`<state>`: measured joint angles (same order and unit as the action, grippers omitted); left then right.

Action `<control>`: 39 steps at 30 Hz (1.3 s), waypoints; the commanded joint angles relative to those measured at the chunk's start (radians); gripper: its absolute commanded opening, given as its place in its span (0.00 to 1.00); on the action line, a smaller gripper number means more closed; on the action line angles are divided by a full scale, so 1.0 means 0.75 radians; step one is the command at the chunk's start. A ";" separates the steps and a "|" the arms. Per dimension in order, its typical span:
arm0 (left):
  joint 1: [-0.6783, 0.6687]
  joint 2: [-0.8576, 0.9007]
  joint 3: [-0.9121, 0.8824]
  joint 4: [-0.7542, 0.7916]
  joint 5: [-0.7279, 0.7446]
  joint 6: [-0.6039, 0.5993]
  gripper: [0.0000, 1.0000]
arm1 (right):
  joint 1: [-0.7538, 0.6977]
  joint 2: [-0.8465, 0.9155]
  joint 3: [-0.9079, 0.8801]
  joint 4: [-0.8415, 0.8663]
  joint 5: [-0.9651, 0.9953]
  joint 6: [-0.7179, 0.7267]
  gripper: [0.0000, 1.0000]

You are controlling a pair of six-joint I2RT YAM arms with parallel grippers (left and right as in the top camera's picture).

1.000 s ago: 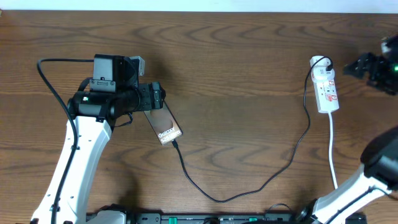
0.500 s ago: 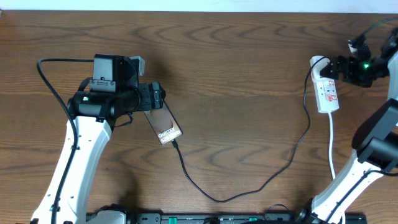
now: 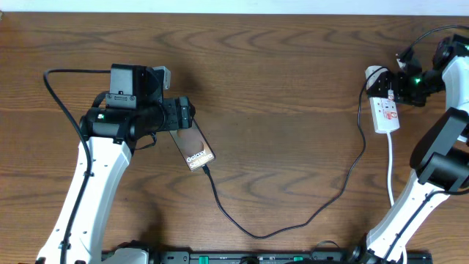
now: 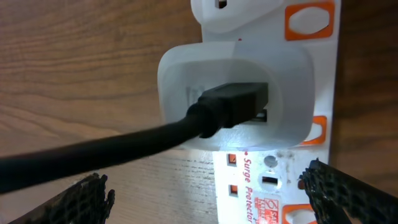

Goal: Plug charger to phone and switch on socket

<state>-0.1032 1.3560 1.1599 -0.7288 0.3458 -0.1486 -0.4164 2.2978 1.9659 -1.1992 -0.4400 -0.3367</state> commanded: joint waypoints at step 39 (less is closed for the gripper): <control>-0.004 -0.006 0.007 -0.015 0.012 0.022 0.85 | 0.034 0.039 0.002 0.068 -0.055 -0.025 0.99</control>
<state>-0.1032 1.3560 1.1599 -0.7319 0.3458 -0.1490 -0.4042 2.3013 1.9659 -1.1450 -0.4591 -0.3447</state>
